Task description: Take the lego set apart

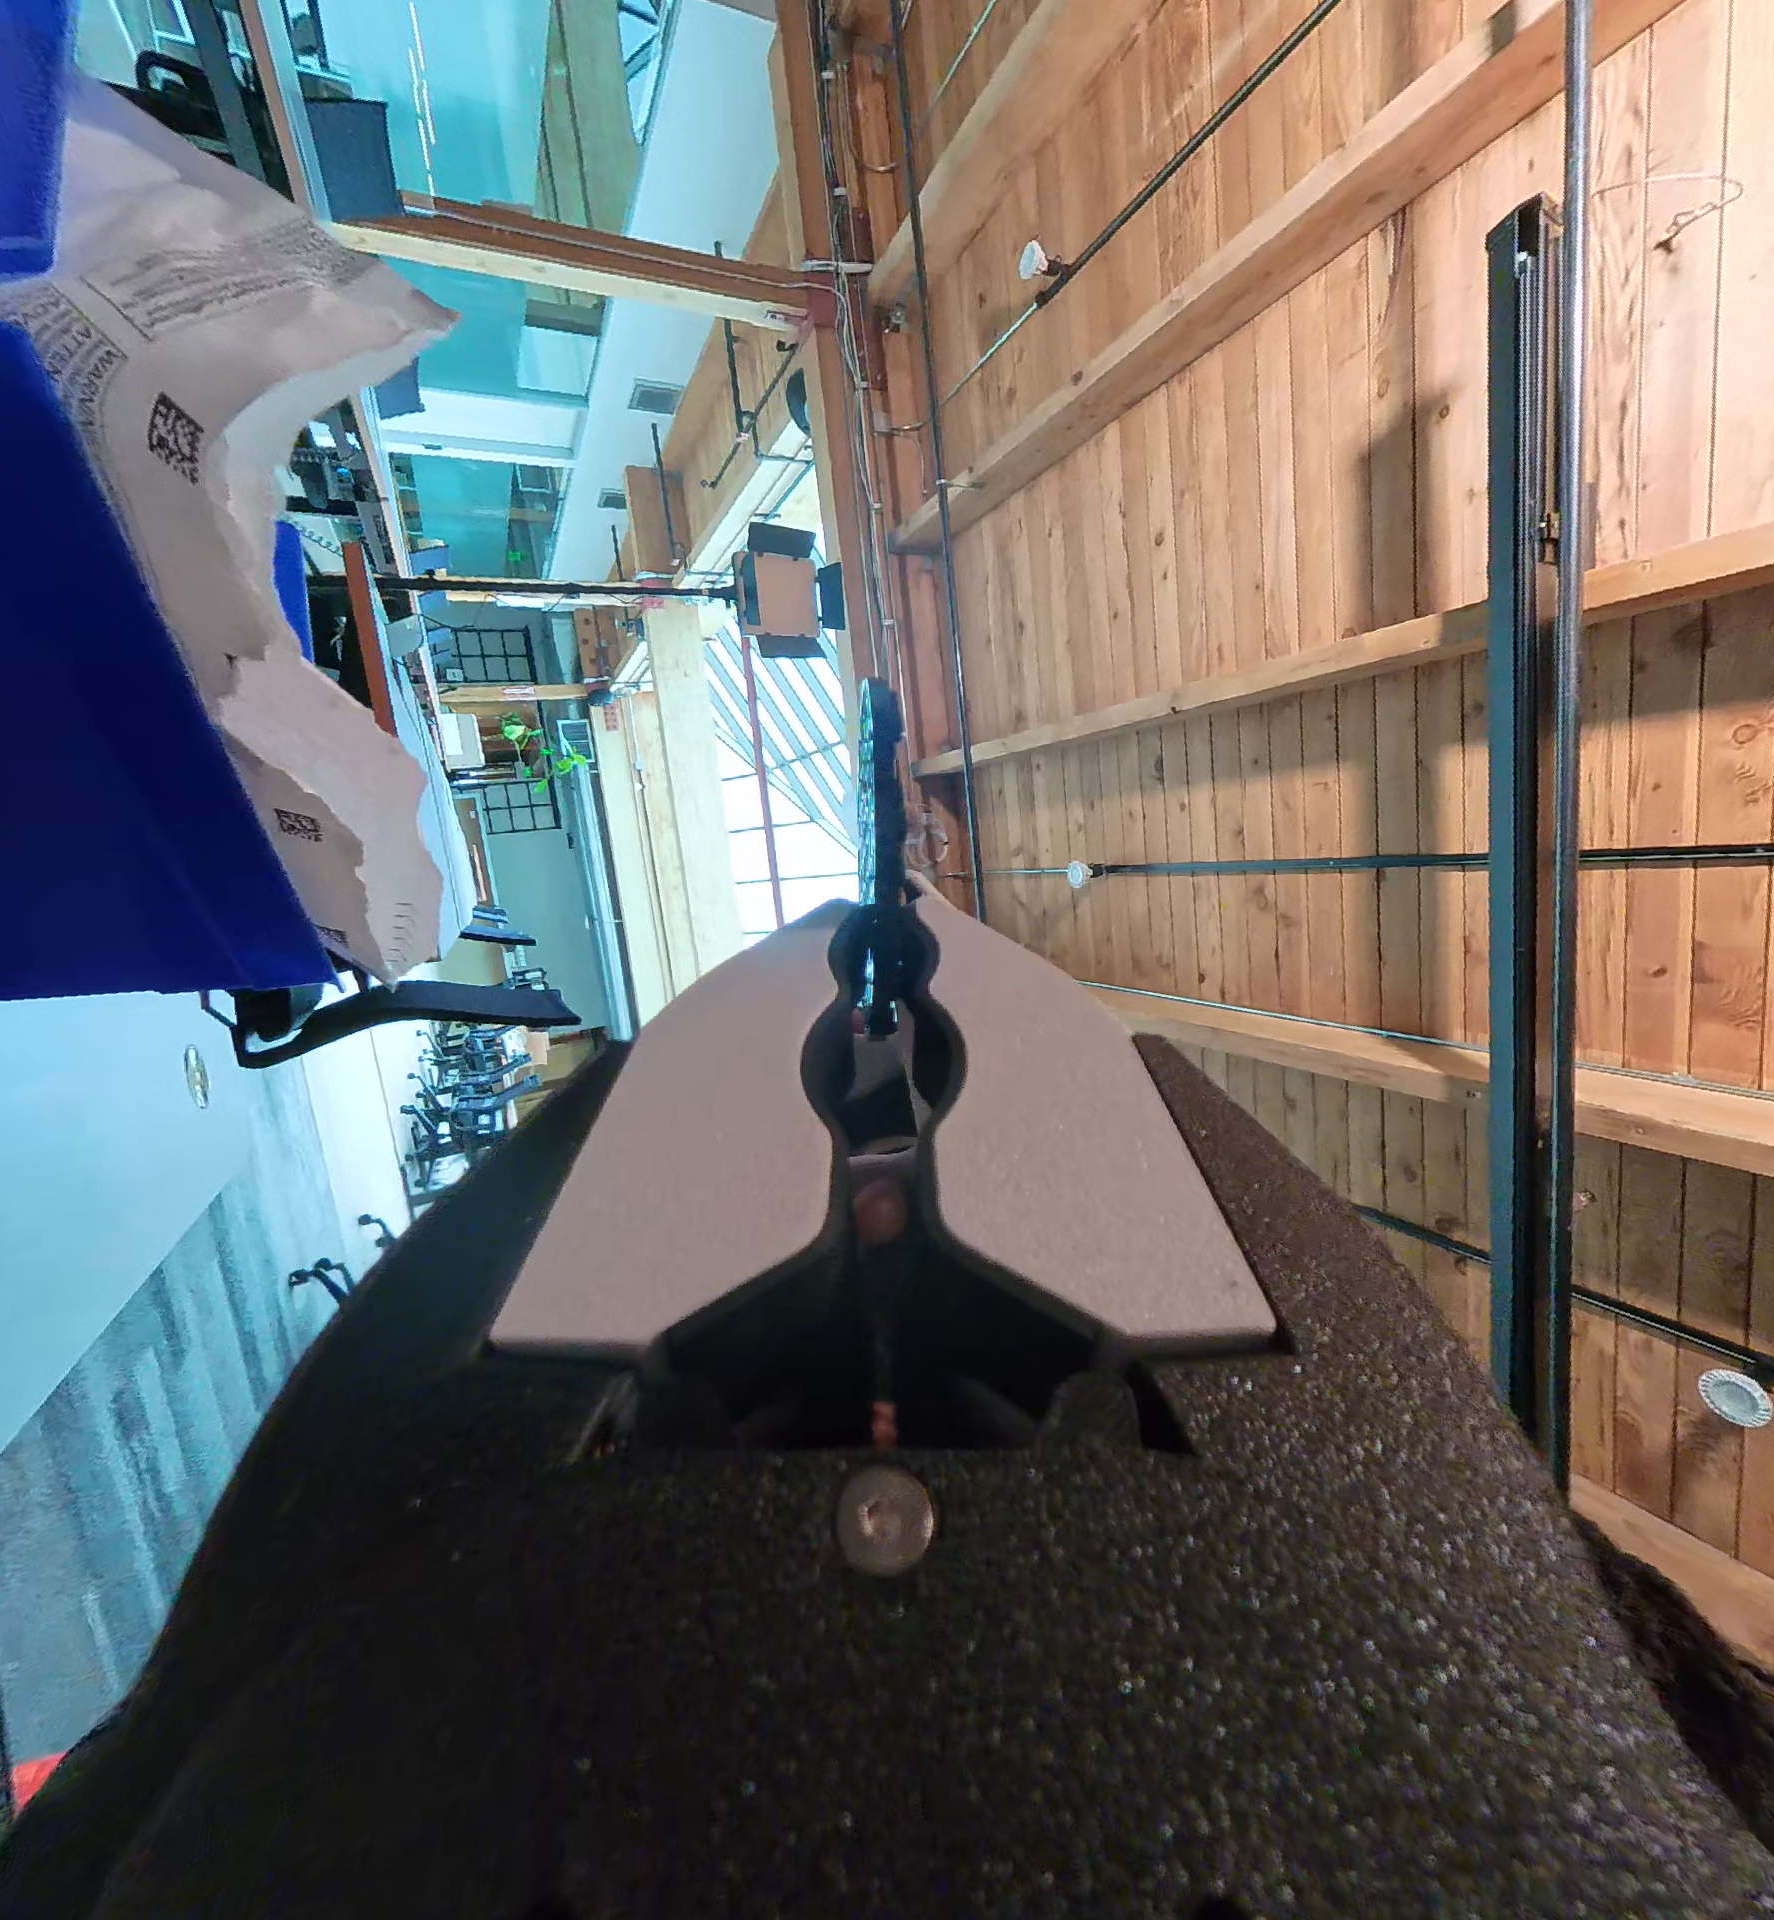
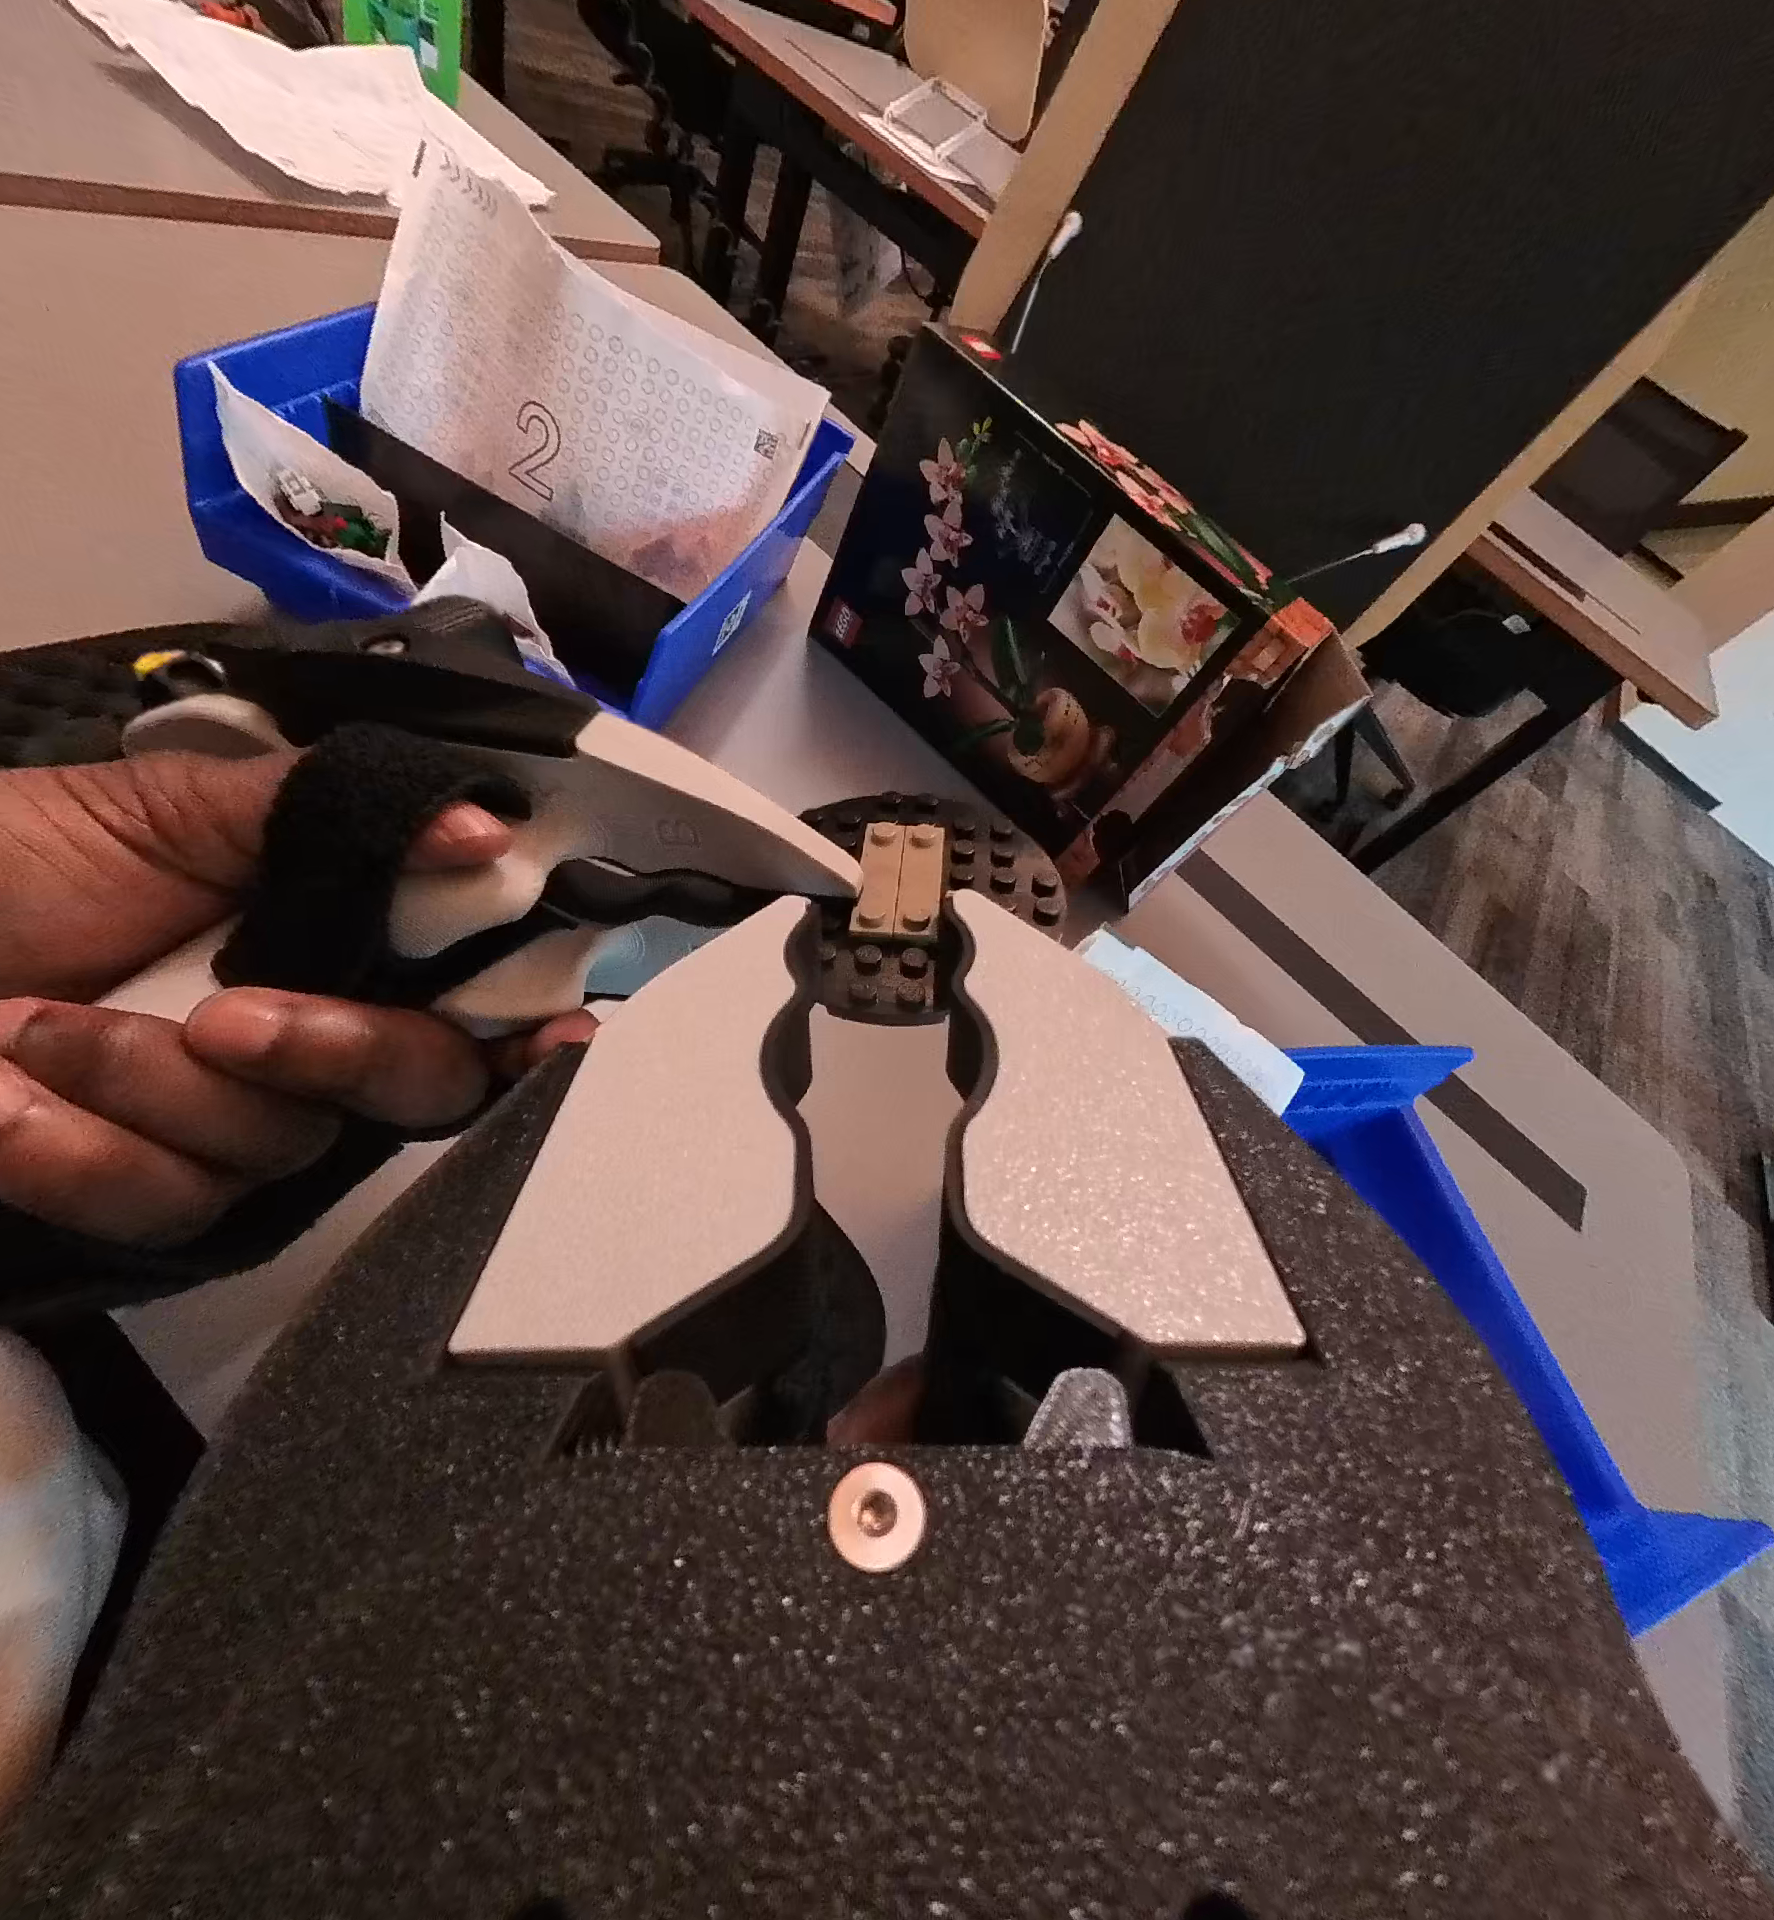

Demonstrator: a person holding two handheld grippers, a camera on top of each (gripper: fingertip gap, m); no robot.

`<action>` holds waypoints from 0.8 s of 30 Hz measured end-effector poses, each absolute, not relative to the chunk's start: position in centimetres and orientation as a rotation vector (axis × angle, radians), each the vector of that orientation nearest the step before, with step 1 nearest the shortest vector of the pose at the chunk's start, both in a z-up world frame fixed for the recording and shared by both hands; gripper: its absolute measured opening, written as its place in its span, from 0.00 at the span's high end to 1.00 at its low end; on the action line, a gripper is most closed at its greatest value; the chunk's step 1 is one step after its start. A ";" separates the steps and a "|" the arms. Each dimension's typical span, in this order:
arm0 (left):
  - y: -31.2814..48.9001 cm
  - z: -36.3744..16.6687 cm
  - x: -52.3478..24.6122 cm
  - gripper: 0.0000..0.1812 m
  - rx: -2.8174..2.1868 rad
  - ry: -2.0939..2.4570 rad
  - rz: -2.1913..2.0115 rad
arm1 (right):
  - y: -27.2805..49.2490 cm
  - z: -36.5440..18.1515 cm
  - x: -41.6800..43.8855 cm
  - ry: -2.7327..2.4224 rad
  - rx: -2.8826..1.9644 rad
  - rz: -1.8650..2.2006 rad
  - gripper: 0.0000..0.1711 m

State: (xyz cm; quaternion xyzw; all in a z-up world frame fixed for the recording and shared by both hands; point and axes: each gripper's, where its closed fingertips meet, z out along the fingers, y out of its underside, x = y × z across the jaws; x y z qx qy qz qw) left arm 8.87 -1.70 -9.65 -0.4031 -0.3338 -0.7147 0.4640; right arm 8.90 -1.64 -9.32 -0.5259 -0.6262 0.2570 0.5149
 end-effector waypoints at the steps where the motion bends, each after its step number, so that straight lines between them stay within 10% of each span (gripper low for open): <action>1: -1.7 -9.7 8.8 0.98 -0.989 -0.823 -1.757 | -1.6 -9.4 8.8 -1.507 -1.268 0.613 0.88; 24: -1.8 -10.0 8.5 0.97 -0.985 -0.832 -1.734 | -1.5 -9.4 8.6 -1.531 -1.230 0.607 0.92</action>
